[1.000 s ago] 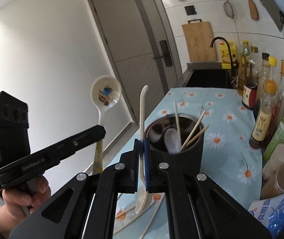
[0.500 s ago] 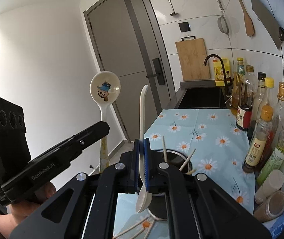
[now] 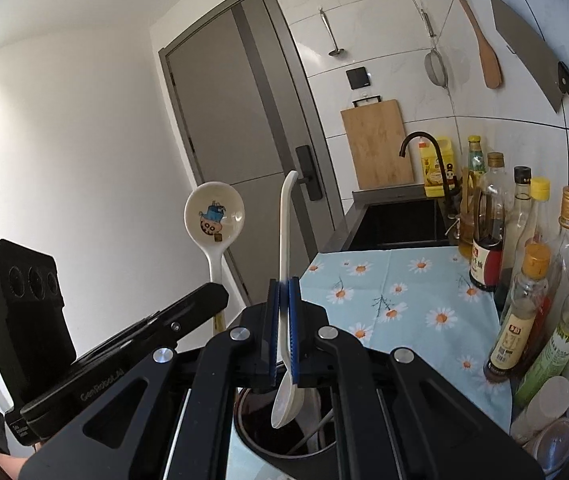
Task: Organize utensils
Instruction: 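Lower the spoons into the black holder and open both tools, then move both tools back to the table and close the right tool on a wooden chopstick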
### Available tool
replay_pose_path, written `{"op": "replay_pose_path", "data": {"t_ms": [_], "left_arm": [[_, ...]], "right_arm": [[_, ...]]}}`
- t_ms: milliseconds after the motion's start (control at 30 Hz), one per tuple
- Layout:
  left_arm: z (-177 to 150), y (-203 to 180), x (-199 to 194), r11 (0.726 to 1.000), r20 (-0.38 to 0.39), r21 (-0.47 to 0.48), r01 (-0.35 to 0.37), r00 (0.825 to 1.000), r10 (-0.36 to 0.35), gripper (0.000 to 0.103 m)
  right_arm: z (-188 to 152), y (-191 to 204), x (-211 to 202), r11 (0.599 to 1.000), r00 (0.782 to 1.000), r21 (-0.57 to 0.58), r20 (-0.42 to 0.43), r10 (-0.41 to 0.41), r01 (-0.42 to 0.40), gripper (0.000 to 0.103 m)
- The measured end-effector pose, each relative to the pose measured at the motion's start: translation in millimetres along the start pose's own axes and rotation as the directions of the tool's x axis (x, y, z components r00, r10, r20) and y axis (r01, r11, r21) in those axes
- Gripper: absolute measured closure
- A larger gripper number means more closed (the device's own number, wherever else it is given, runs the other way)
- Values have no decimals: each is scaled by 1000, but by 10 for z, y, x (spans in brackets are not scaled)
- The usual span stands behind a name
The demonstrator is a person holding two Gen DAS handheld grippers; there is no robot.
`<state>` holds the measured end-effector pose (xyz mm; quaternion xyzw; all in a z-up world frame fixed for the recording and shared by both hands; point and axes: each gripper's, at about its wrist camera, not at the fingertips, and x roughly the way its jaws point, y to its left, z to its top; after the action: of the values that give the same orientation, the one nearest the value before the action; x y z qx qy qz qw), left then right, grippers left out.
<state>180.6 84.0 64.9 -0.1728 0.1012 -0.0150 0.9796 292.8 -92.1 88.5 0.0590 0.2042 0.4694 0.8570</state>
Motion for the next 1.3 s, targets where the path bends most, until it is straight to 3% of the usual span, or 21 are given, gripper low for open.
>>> {"op": "replay_pose_path", "data": {"t_ms": [367, 433, 500, 533, 1100, 1300], "left_arm": [[-267, 120, 200, 998, -86, -67, -2, 996, -4, 98], [-305, 140, 203, 997, -104, -76, -10, 995, 2, 97], [-328, 152, 183, 997, -112, -77, -20, 994, 11, 76], [-337, 174, 163, 996, -116, -88, -28, 993, 17, 71], [-261, 127, -315, 995, -110, -84, -55, 993, 46, 70], [-247, 26, -530, 997, -146, -54, -57, 988, 48, 70]], "right_arm": [[-167, -176, 236, 999, 997, 29, -68, -31, 34, 97], [-206, -193, 259, 999, 996, 33, -82, -40, 43, 78], [-240, -214, 242, 998, 996, 45, -78, -44, 48, 75], [-248, -216, 232, 998, 996, 46, -81, -45, 49, 75], [-261, 66, -134, 999, 997, 7, -66, -37, 38, 75], [-307, 169, -343, 999, 997, 2, -69, -37, 37, 75]]}}
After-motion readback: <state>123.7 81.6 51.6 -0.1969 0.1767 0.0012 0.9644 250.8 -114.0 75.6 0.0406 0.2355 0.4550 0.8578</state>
